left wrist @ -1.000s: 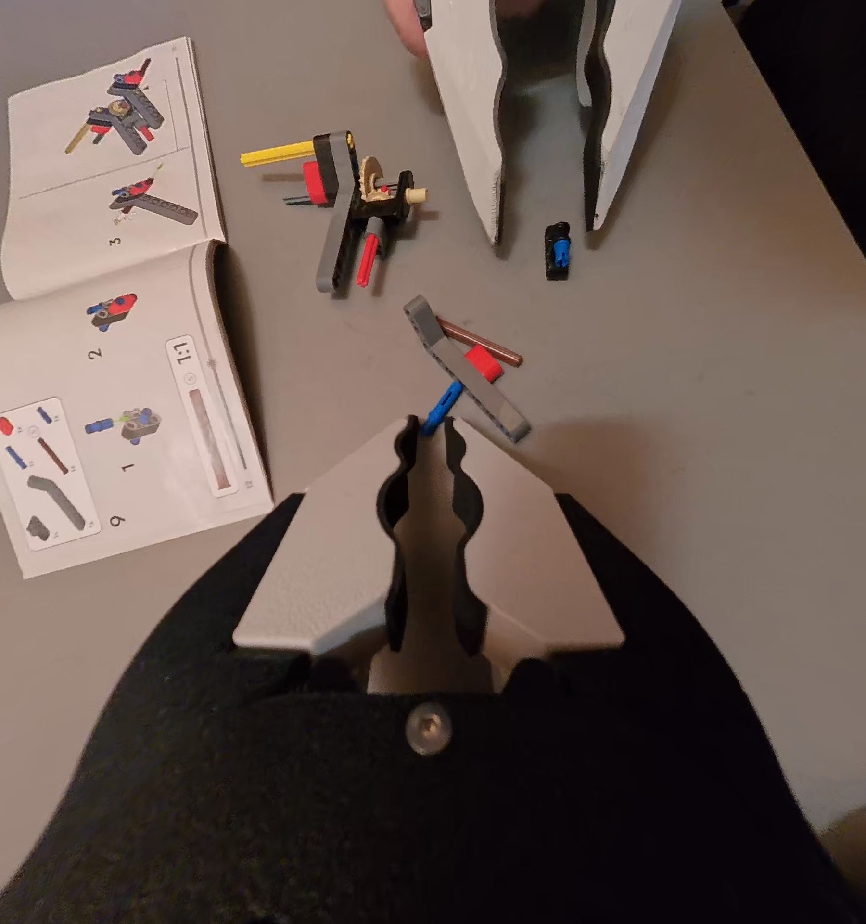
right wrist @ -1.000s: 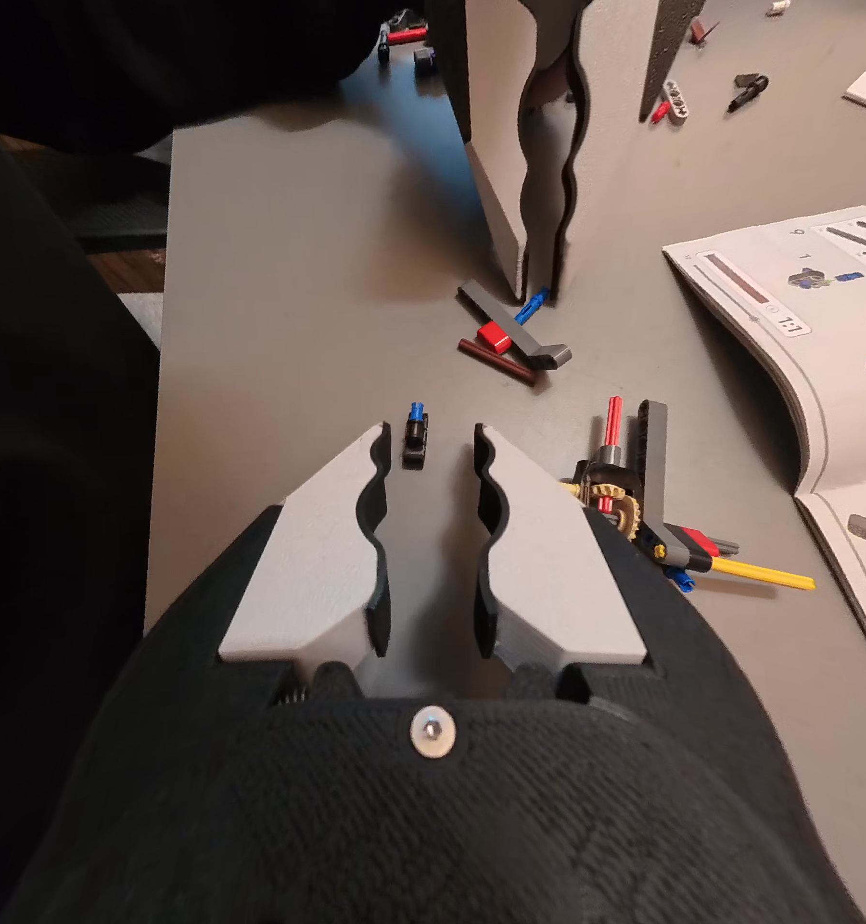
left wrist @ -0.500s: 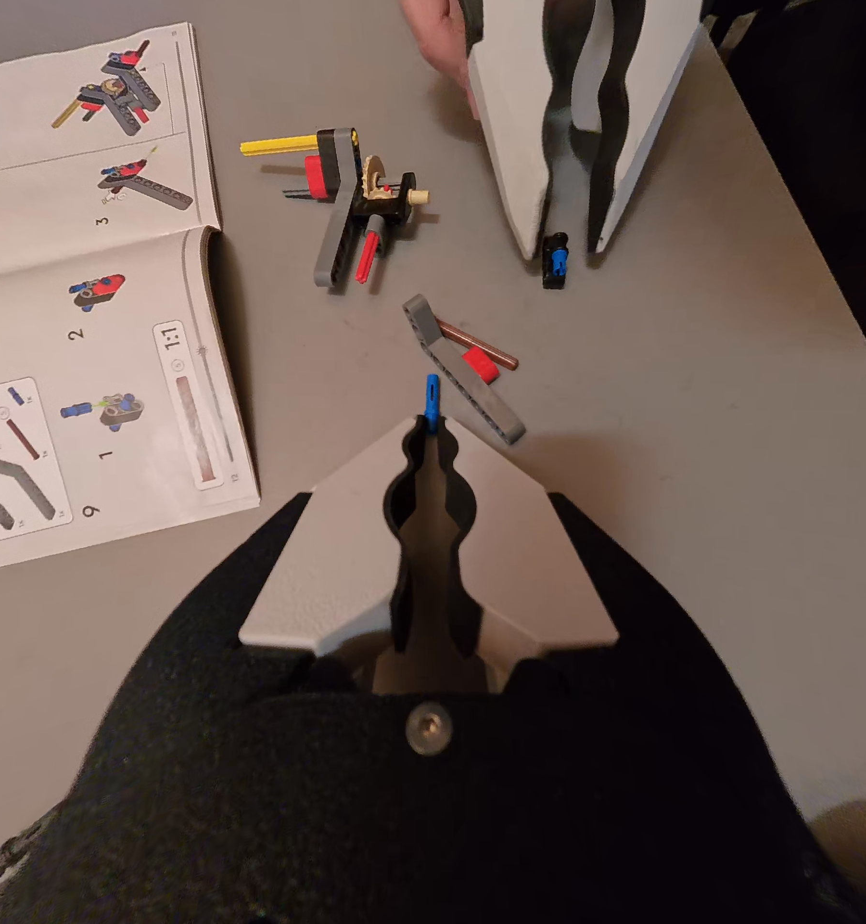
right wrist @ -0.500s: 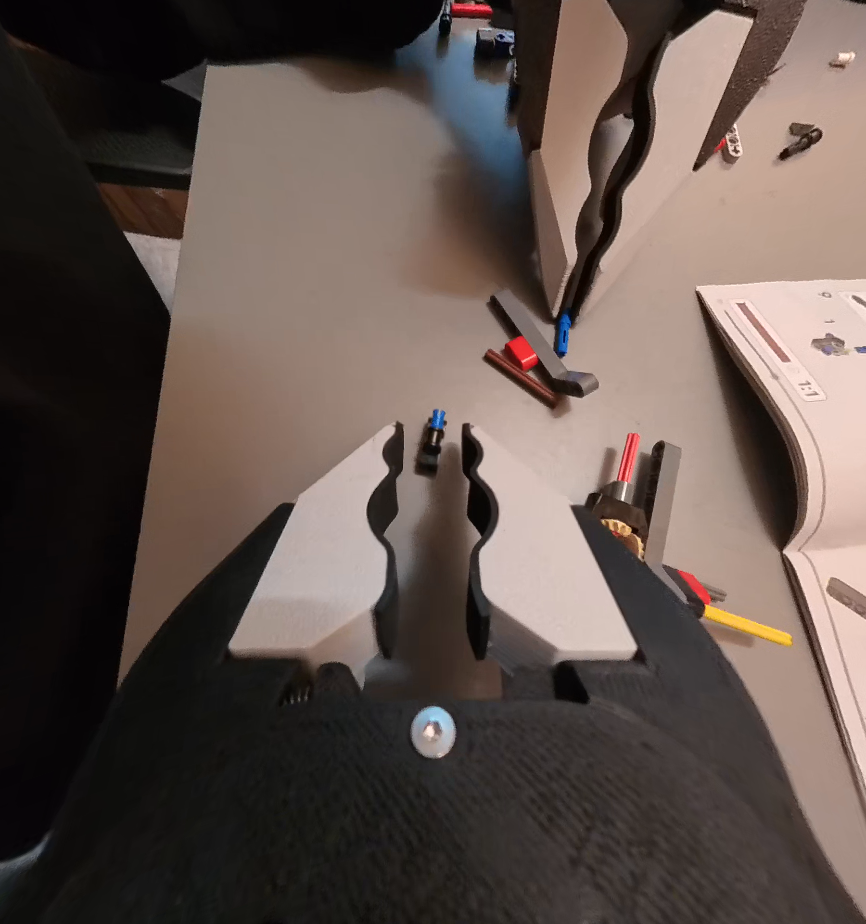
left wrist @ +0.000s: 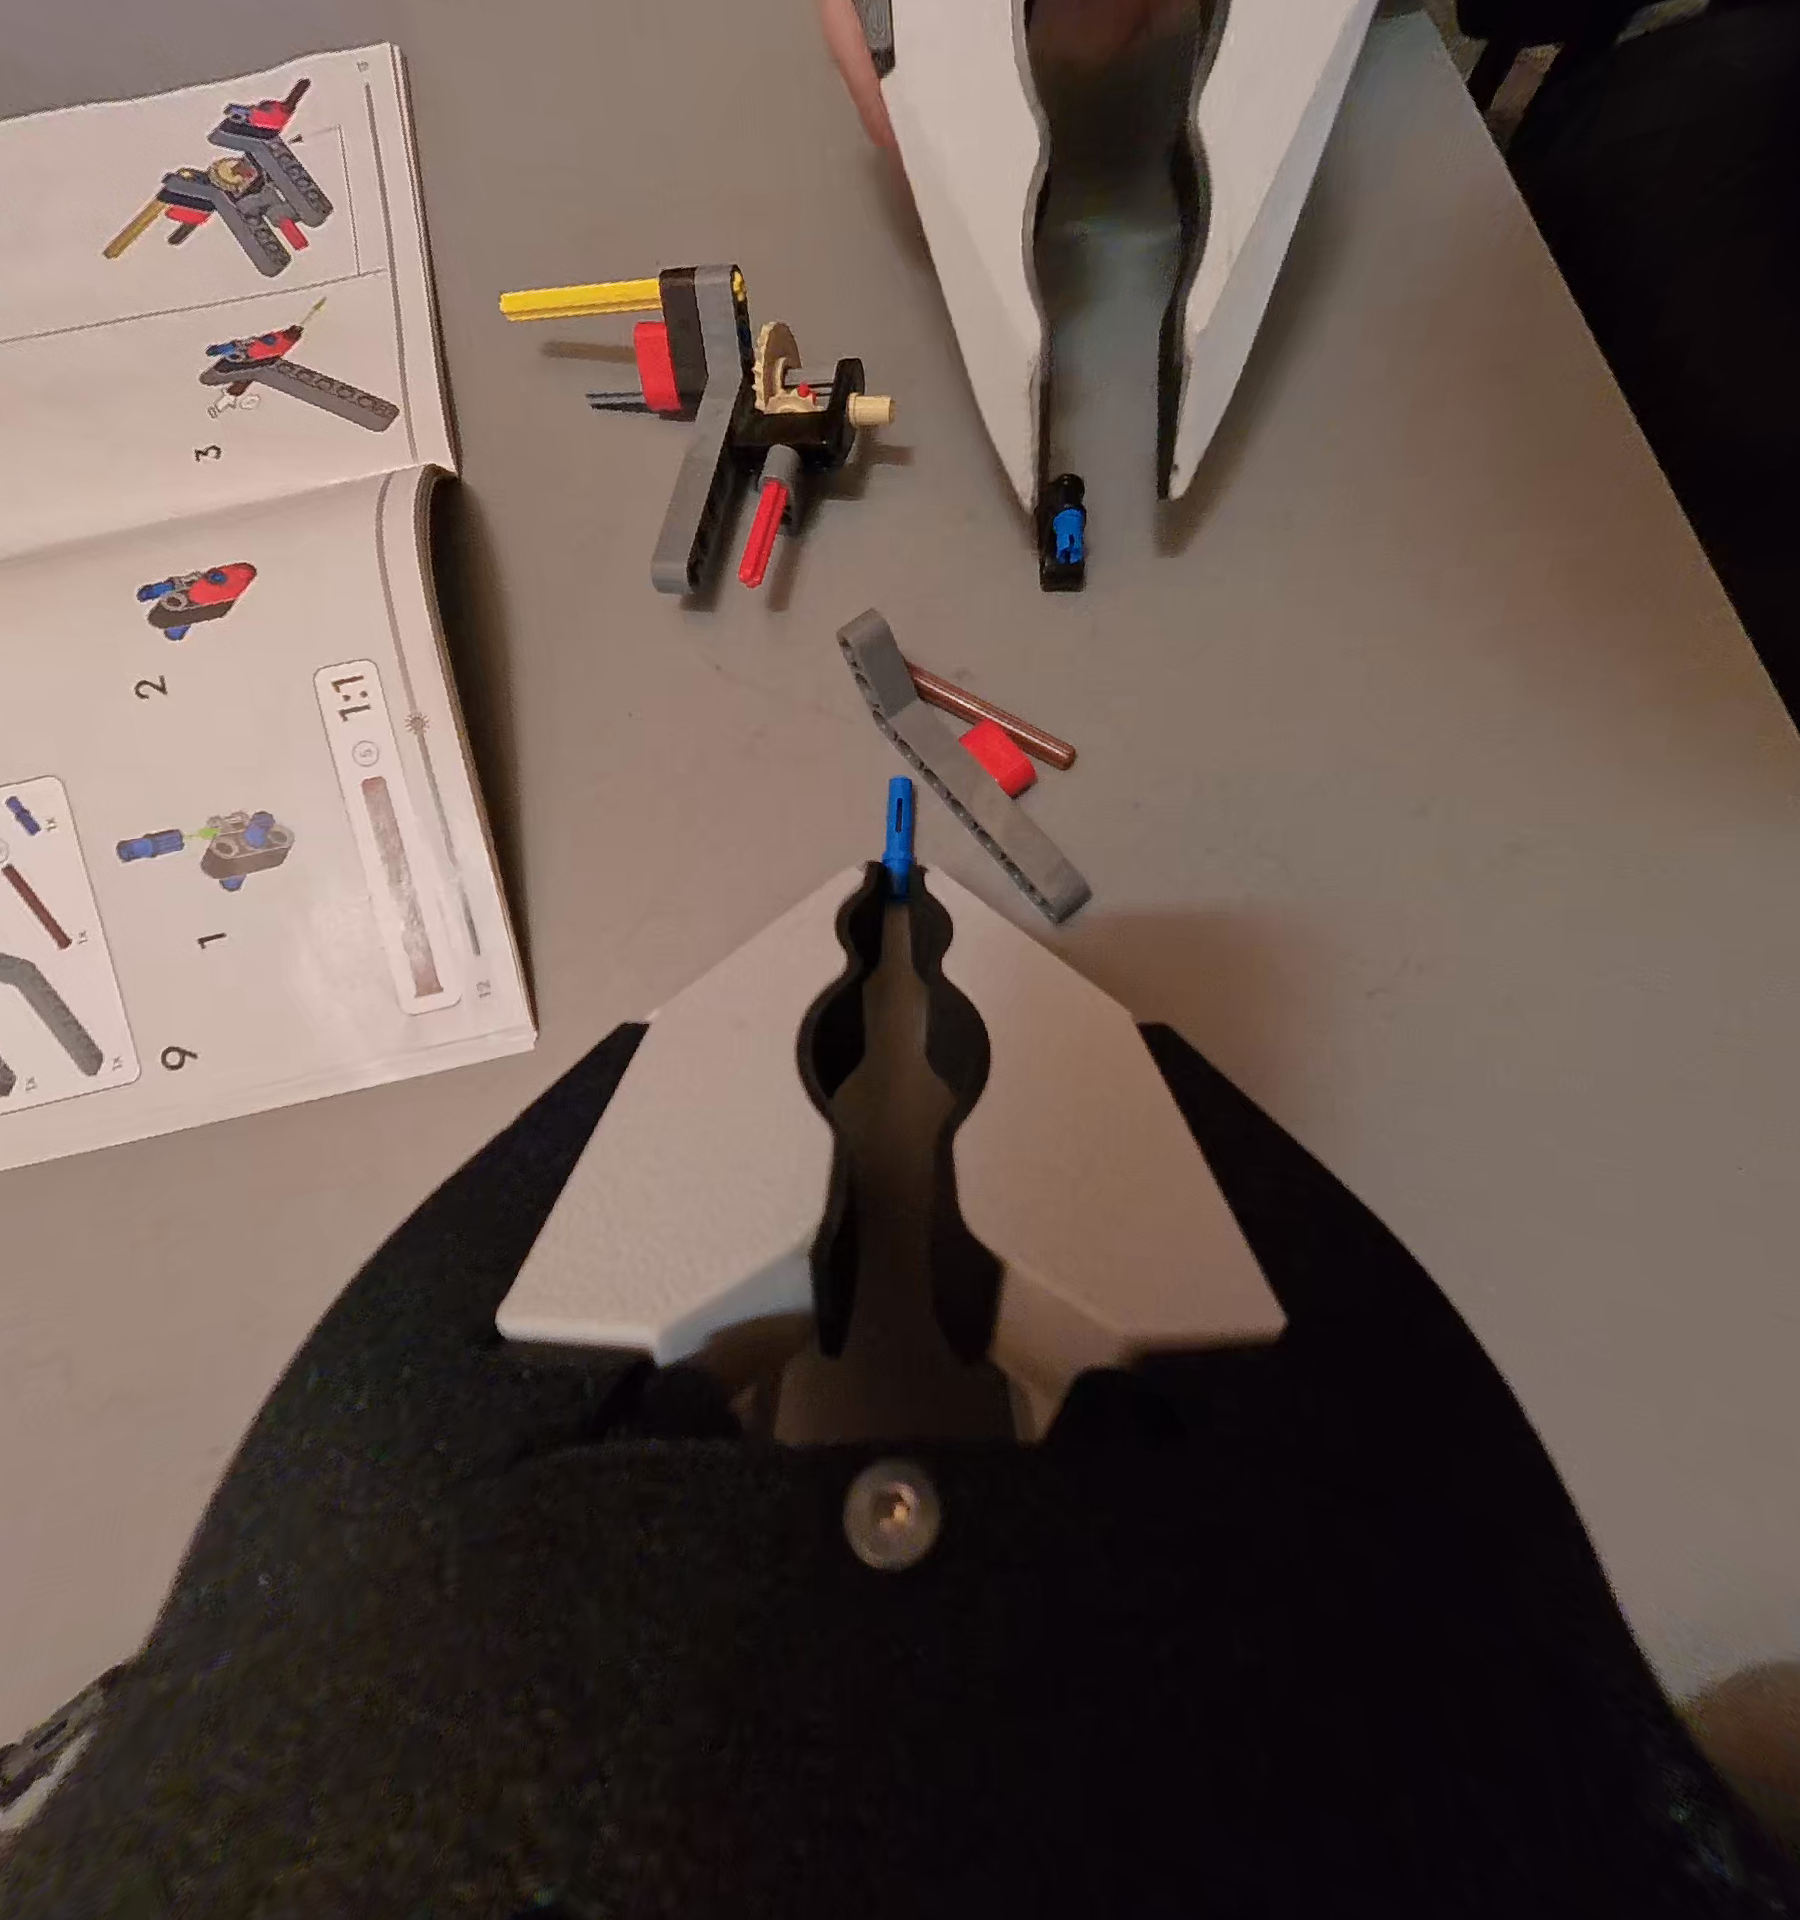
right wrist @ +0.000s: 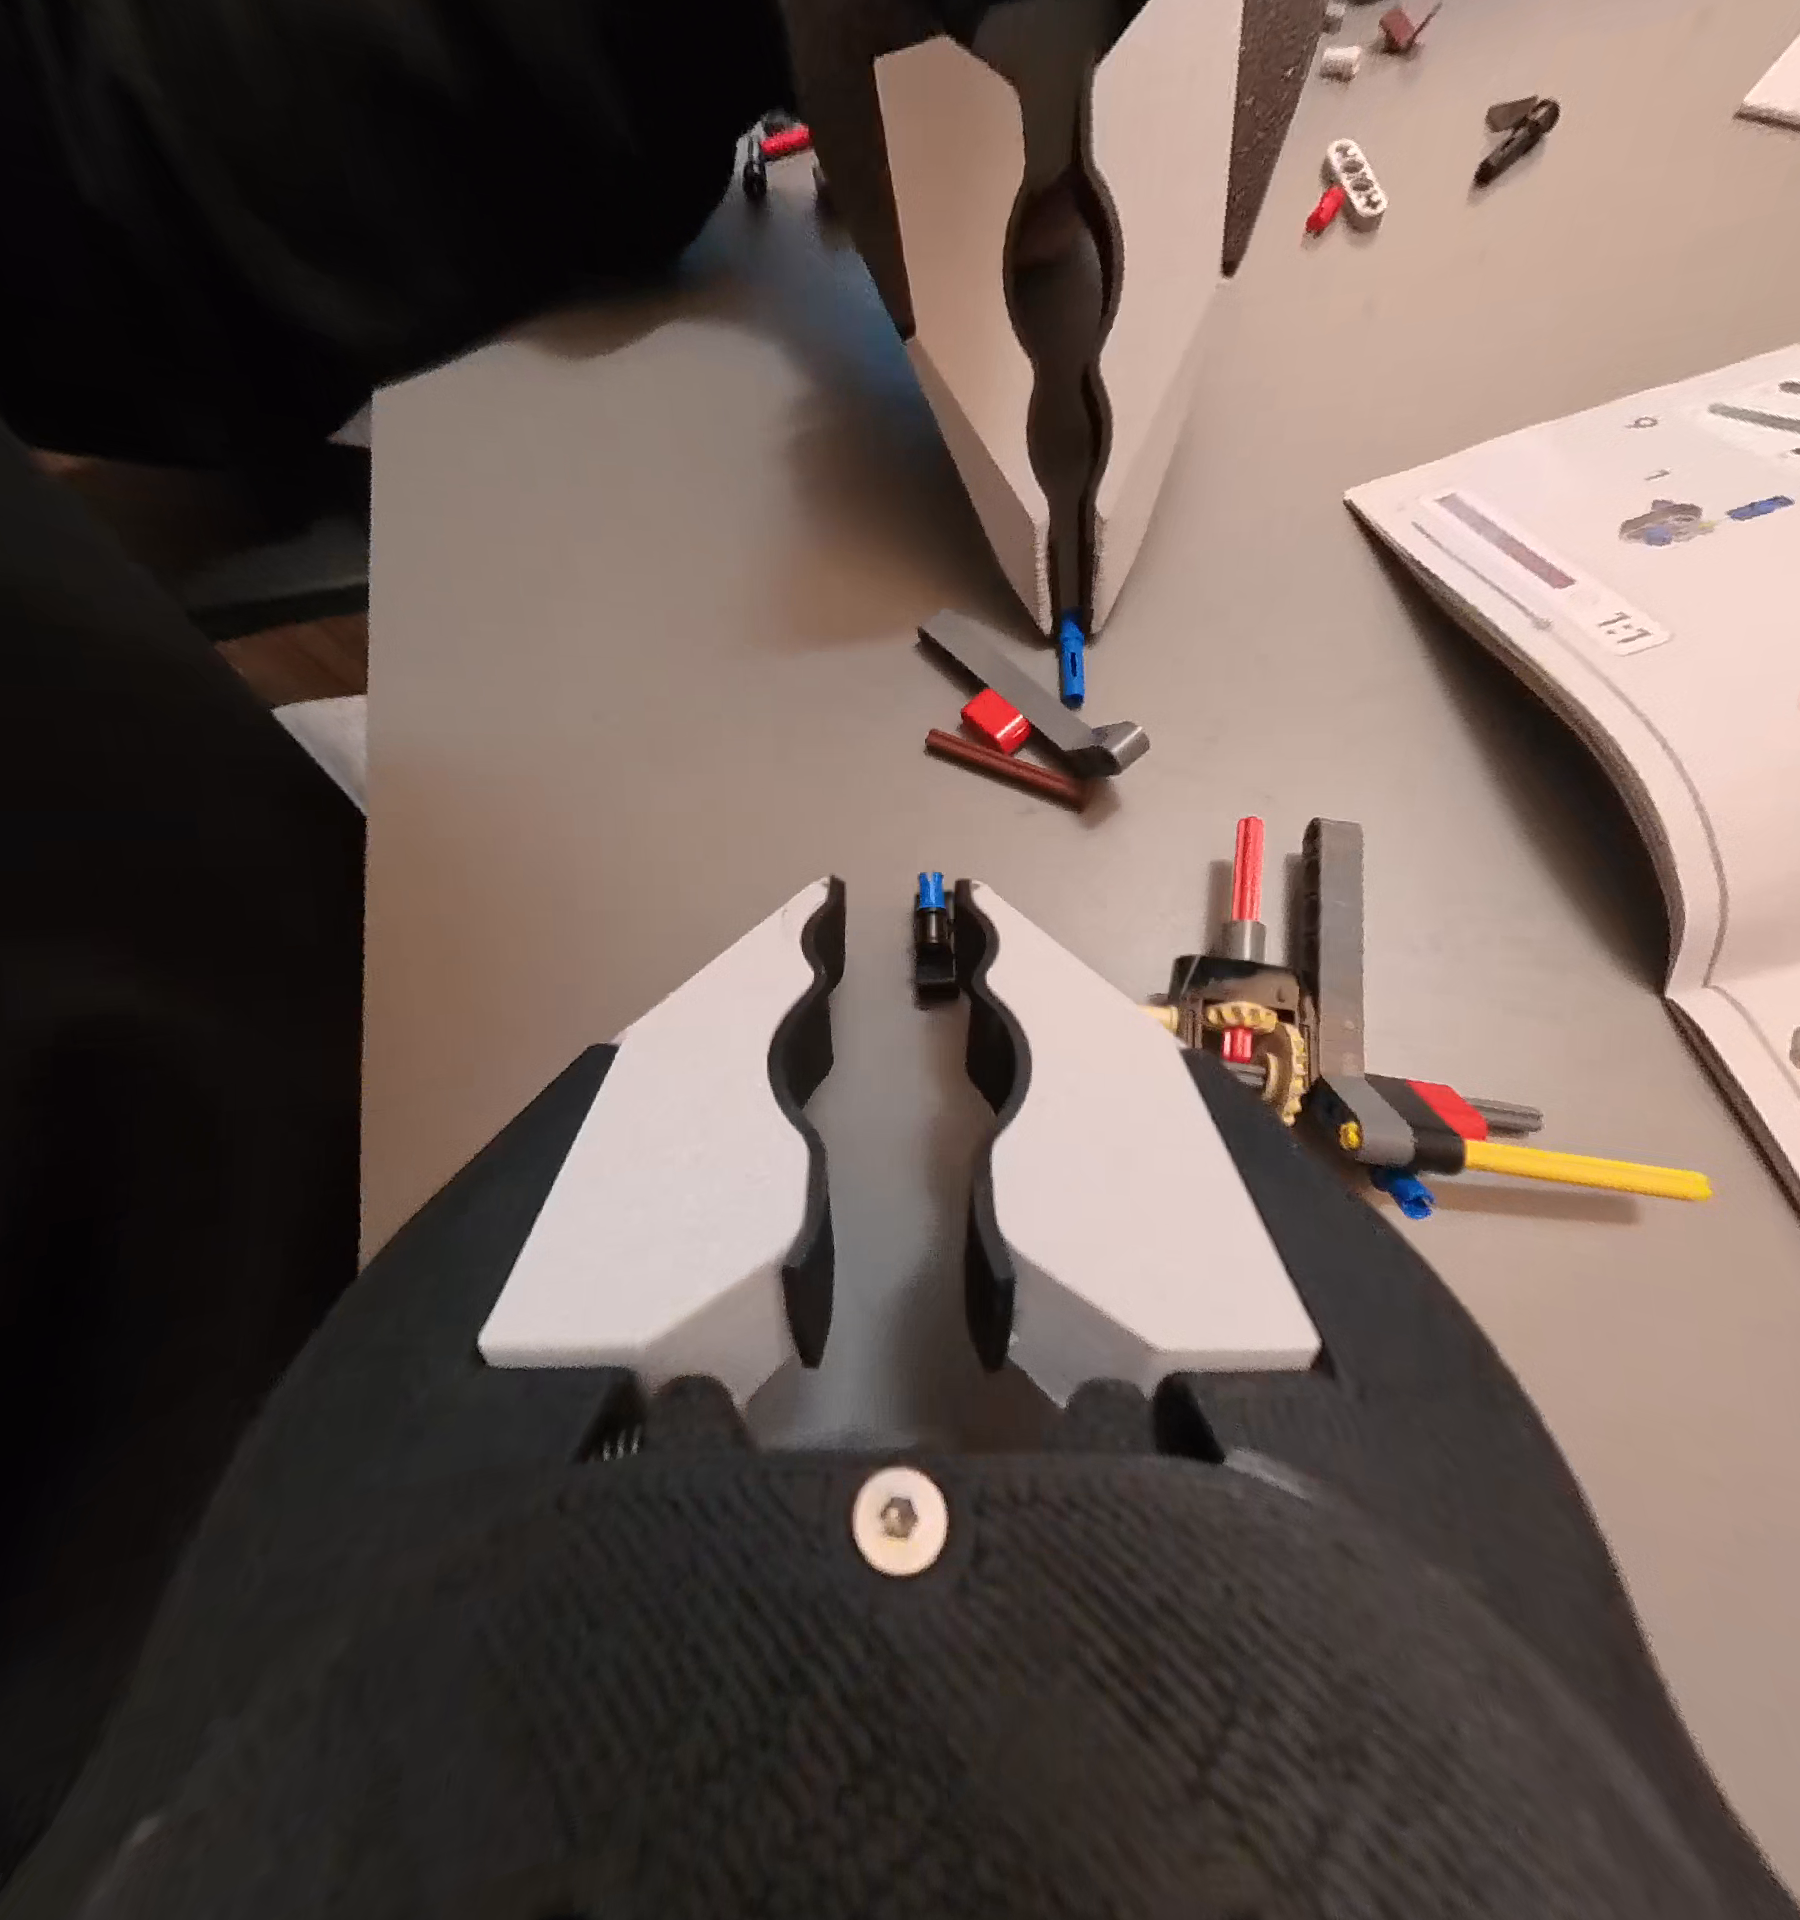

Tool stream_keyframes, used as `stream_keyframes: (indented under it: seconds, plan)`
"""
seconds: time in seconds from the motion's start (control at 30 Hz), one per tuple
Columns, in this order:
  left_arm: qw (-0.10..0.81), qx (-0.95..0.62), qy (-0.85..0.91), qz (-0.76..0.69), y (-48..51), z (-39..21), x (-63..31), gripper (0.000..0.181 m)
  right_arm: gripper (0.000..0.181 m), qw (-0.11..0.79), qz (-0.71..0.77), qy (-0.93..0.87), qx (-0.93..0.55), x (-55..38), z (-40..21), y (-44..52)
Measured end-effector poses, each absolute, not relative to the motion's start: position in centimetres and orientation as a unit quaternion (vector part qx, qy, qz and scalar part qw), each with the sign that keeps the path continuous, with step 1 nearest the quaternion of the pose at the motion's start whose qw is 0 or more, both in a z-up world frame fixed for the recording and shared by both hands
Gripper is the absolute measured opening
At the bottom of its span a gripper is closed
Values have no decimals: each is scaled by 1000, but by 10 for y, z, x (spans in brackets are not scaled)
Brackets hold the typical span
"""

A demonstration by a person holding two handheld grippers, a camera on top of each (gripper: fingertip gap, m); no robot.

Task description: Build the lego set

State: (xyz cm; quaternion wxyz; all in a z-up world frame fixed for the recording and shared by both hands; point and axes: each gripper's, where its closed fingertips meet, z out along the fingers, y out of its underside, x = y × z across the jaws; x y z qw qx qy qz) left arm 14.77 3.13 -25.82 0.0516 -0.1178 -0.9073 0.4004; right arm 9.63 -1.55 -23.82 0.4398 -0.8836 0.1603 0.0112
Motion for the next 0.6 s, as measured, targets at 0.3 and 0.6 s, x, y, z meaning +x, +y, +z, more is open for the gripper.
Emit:
stream_keyframes:
  seconds: [0.3, 0.6]
  plan:
    - [57, -119, -907, 400, 32, -258, 146, 2, 5, 475, 219, 322, -789, 86, -232, -6]
    - [62, -120, -907, 400, 34, -258, 144, 2, 41, 435, 77, 285, -851, 98, -246, -22]
